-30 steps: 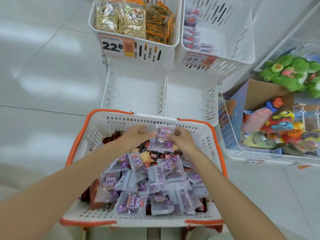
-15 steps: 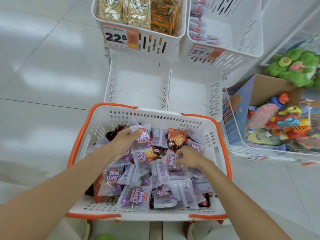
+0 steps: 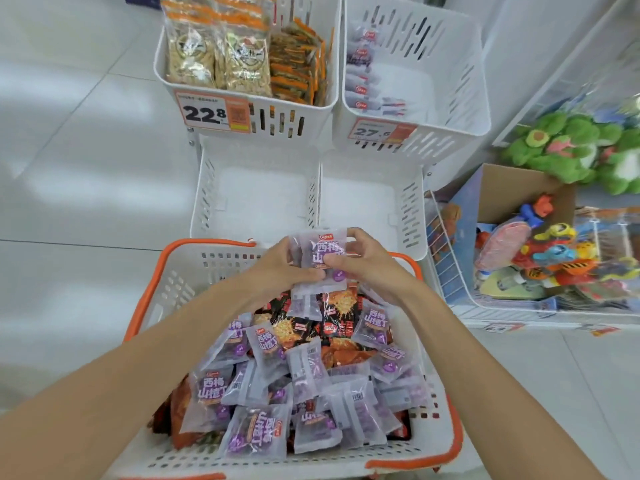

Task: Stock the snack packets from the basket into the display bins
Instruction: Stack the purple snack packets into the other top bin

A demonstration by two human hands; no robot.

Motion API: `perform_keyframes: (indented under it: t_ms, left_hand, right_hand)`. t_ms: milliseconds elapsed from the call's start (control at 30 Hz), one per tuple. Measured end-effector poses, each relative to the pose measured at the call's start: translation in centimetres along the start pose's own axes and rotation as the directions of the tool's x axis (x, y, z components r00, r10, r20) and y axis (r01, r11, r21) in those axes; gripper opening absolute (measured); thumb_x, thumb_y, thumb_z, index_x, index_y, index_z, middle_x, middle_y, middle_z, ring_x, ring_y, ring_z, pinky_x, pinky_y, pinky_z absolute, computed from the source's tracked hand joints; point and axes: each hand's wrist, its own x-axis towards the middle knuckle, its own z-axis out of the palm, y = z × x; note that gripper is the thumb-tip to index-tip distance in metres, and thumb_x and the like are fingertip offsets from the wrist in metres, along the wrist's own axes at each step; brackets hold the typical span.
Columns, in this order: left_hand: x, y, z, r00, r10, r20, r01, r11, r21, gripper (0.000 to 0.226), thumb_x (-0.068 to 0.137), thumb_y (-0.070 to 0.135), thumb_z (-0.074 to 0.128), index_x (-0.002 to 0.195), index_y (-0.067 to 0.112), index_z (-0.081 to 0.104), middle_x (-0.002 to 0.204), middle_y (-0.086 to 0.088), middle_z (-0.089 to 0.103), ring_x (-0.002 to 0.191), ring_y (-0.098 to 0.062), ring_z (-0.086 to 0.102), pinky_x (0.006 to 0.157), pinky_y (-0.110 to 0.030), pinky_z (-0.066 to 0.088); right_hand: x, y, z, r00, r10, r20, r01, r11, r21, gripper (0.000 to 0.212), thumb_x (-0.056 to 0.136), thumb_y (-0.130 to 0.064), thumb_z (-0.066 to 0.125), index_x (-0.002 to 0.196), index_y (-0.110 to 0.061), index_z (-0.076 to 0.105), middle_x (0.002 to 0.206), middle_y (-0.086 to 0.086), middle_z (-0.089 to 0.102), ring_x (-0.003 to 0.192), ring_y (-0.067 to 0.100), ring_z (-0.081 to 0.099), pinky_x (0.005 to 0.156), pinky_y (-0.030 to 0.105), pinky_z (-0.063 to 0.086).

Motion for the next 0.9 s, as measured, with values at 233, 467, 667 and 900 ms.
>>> perform_keyframes:
  t_ms: [233,467,667,900]
  left_hand:
    - [3.6,12.4,1.8,0.954,0.271,0.127,-0.292,0.936,0.195,0.086,0.079,-0.02,0.063,0.144,0.023,0.026,0.111,0.006,0.059,0.097,-0.005,0.062,0.078,-0.021,0.056]
    - [10.6,25.7,1.8,0.836,0.538,0.11,-0.532,0.743,0.407,0.098,0.085,0.006,0.071,0.156,0.02,0.005,0.145,0.003,0.04,0.126,-0.012,0.046,0.097,-0.016,0.043]
    - [17.9,24.9,-2.8,0.799,0.601,-0.035,-0.171,0.282,0.944,0.12,0.071,0.076,0.063,0.157,0.021,-0.001,0.163,-0.016,-0.001,0.15,-0.035,-0.002,0.122,-0.045,0.005]
    - [20.5,22.6,-3.5,0.757,0.651,-0.051,-0.216,0.323,0.922,0.122,0.075,0.07,0.065,0.155,0.02,-0.012,0.162,-0.007,-0.02,0.149,-0.02,-0.021,0.12,-0.037,-0.008]
  right_hand:
    - [0.9,-11.9,-8.1,0.992,-0.079,0.102,0.097,0.979,-0.18,0.071,0.082,-0.014,0.079,0.14,-0.033,0.043,0.123,0.013,0.061,0.097,0.02,0.066,0.081,0.037,0.055]
    - [5.2,-21.5,-17.4,0.92,-0.326,-0.218,0.269,0.929,-0.256,0.046,0.081,-0.009,0.079,0.121,-0.013,0.057,0.117,0.012,0.057,0.087,0.021,0.067,0.067,0.028,0.059]
    - [14.3,-20.2,-23.5,0.683,-0.584,-0.438,0.307,0.774,-0.553,0.039,0.077,-0.01,0.078,0.106,-0.022,0.055,0.116,0.003,0.052,0.105,0.025,0.056,0.089,0.034,0.047]
    - [21.8,-14.2,-22.5,0.922,-0.361,-0.14,0.258,0.842,-0.473,0.039,0.082,-0.032,0.078,0.116,-0.018,0.062,0.124,-0.007,0.057,0.116,0.018,0.055,0.098,0.03,0.044]
